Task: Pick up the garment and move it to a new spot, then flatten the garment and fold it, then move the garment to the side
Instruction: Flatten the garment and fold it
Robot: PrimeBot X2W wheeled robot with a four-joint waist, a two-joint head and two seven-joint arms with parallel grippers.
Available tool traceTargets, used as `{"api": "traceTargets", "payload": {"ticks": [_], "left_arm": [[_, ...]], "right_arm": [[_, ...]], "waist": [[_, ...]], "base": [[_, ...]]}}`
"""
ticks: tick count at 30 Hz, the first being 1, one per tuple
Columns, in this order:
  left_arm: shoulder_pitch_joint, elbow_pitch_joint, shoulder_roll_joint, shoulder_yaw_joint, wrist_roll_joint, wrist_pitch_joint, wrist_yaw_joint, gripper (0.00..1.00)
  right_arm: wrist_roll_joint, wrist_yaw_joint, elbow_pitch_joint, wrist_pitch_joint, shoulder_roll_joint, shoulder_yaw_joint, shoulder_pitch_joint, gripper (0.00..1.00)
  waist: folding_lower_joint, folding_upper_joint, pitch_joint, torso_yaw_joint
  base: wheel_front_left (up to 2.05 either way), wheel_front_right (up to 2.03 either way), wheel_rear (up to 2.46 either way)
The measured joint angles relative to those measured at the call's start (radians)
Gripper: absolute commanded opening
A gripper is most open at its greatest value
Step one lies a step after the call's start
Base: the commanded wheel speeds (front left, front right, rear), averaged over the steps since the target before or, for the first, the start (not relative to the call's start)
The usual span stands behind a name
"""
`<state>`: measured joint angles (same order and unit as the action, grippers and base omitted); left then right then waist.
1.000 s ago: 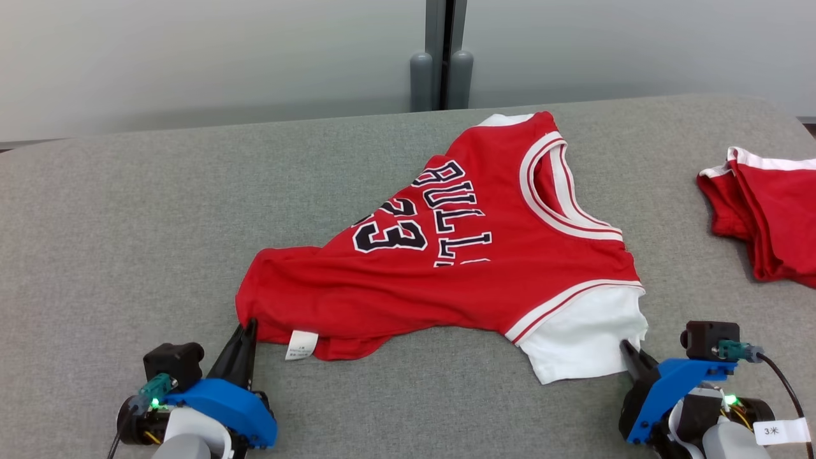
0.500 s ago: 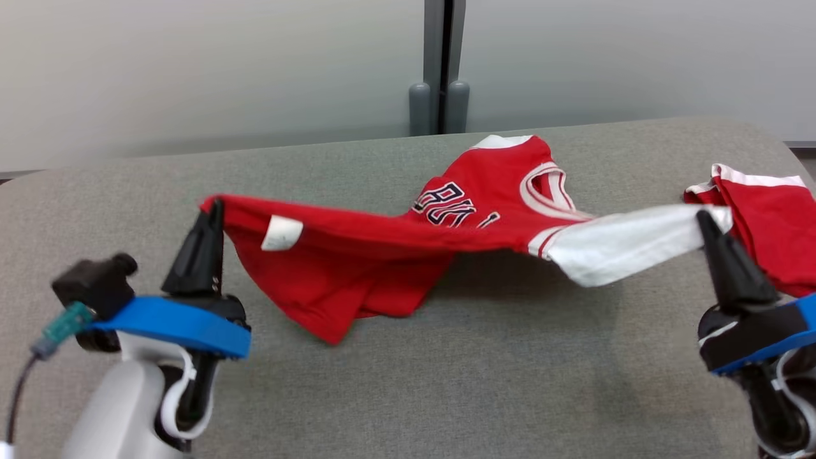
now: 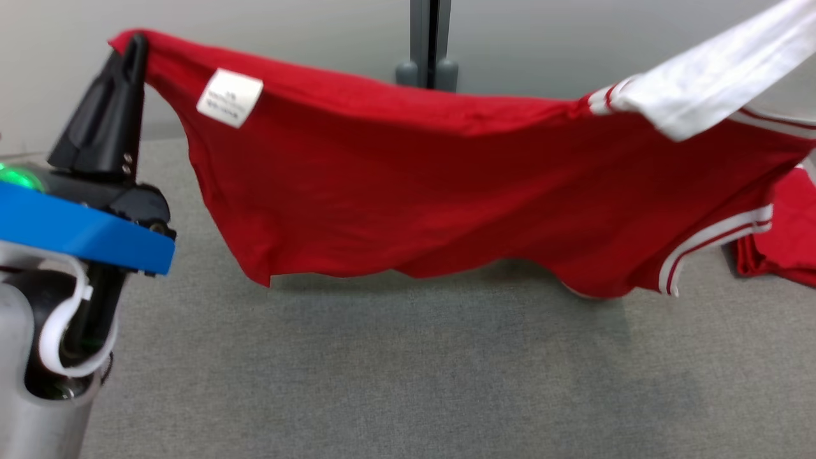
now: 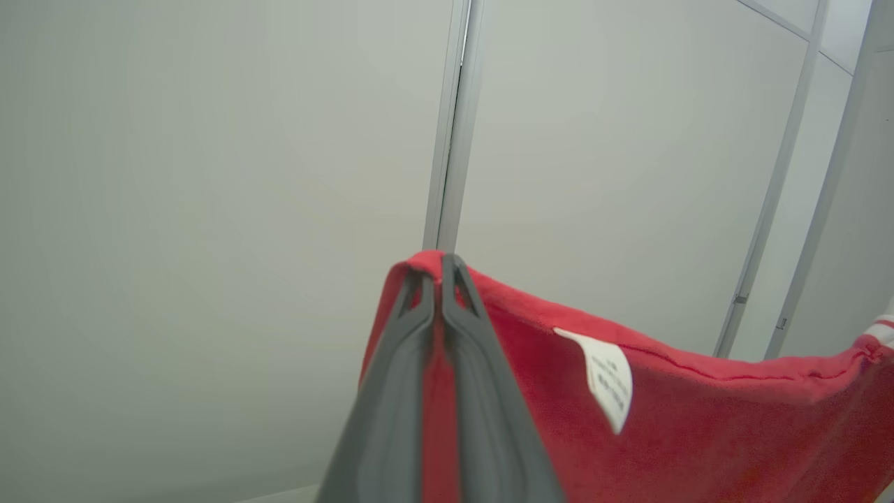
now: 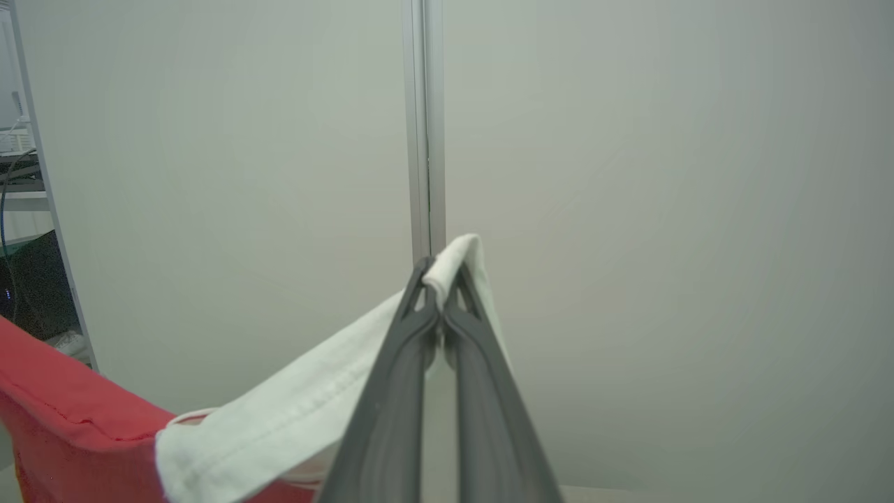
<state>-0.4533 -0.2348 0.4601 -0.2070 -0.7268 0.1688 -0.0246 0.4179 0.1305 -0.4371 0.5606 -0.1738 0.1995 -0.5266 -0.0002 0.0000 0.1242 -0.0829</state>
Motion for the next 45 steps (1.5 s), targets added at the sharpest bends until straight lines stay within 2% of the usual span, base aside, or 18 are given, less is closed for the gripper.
{"api": "traceTargets", "payload": {"ticks": [3,7,9,15,22,29,32,35,41,45], "left_arm": [[-0.047,-0.012,0.02,-0.001,0.015,0.048,-0.018,0.0],[-0.101,0.039,0.04,-0.009,0.037,0.087,-0.03,0.0],[-0.147,0.089,0.067,-0.032,0.097,0.098,-0.032,0.0],[-0.355,0.293,0.066,-0.072,0.194,0.084,-0.027,0.0],[-0.649,0.448,0.029,-0.084,0.263,-0.023,0.0,0.0],[-0.829,0.496,0.024,-0.09,0.328,-0.174,0.024,0.0],[-0.829,0.509,0.024,-0.102,0.336,-0.218,0.042,0.0],[-0.773,0.525,0.025,-0.125,0.346,-0.264,0.053,0.0],[-0.561,0.629,-0.002,-0.165,0.335,-0.356,0.062,0.0],[-0.389,0.699,-0.046,-0.171,0.283,-0.39,0.061,0.0]], "right_arm": [[-0.002,0.0,0.065,0.009,-0.035,-0.001,-0.067,0.0],[0.006,0.0,0.193,-0.026,-0.05,-0.019,-0.157,0.0],[0.009,0.0,0.269,-0.059,-0.049,-0.026,-0.22,0.0],[-0.023,0.0,0.517,-0.197,-0.047,-0.106,-0.467,0.0],[-0.066,0.0,0.704,-0.439,-0.061,-0.15,-0.761,0.0],[-0.101,0.0,0.727,-0.677,-0.152,-0.21,-0.942,0.0],[-0.094,0.0,0.727,-0.726,-0.194,-0.262,-0.937,0.0],[-0.054,0.0,0.736,-0.748,-0.229,-0.323,-0.864,0.0],[0.057,0.0,0.772,-0.754,-0.247,-0.455,-0.592,0.0],[0.14,0.0,0.766,-0.703,-0.263,-0.532,-0.392,0.0]], "waist": [[0.0001,0.0,0.035,0.001],[0.0002,0.0,0.113,-0.014],[0.0004,0.0,0.16,-0.021],[0.0006,0.0,0.299,-0.034],[0.0006,0.0,0.383,-0.008],[0.0001,0.0,0.396,0.003],[0.0002,0.0,0.413,0.001],[0.0002,0.0,0.435,-0.006],[0.0003,0.0,0.438,-0.02],[0.0003,0.0,0.396,-0.009]], "base": [[0.0,0.0,0.0],[0.0,0.0,0.0],[0.0,0.0,0.0],[0.0,0.0,0.0],[0.0,0.0,0.0],[0.0,0.0,0.0],[0.0,0.0,0.0],[0.0,0.0,0.0],[0.0,0.0,0.0],[0.0,0.0,0.0]]}}
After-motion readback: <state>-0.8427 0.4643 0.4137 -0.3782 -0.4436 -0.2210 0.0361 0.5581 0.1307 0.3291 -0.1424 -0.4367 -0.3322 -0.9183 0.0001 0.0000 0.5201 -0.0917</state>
